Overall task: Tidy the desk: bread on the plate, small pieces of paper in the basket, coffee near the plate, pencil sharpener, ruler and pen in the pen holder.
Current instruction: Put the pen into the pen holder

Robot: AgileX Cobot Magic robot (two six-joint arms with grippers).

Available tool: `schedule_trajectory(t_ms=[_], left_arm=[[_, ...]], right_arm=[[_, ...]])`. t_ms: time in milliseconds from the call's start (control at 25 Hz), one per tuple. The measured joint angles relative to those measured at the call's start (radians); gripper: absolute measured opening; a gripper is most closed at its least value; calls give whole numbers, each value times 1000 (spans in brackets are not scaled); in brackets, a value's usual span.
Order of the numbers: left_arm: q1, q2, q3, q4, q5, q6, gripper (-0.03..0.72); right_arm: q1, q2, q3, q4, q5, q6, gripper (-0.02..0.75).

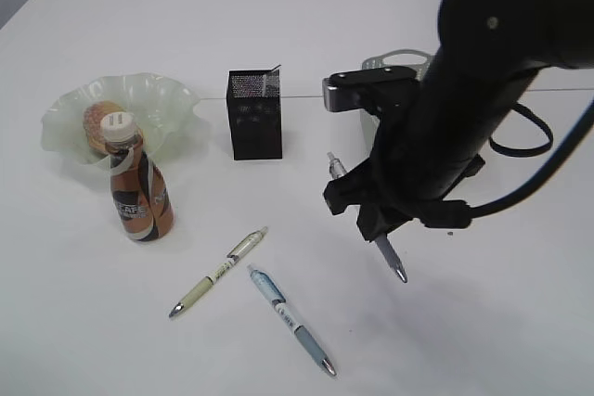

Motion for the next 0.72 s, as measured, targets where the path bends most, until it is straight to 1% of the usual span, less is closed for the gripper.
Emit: schedule_trajectory(t_ms=[120, 240, 320, 440, 600, 720], left_arm=[[0, 0, 0, 0, 12, 0, 297], [0, 0, 0, 2, 16, 0, 297], [0, 0, 0, 2, 16, 0, 297], [0, 0, 0, 4, 16, 0, 297], [0, 0, 0, -2, 18, 0, 297], [0, 0, 0, -4, 18, 0, 297]], right_arm=[[-30, -55, 85, 20, -117, -44, 70], [-66, -65, 106, 46, -210, -122, 70], [-93, -65, 106, 87, -293, -191, 70], [-140, -65, 106, 210, -423, -315, 70], [-186, -65, 106, 398, -571, -542, 70], [-201, -57, 90, 524, -626, -708, 70]])
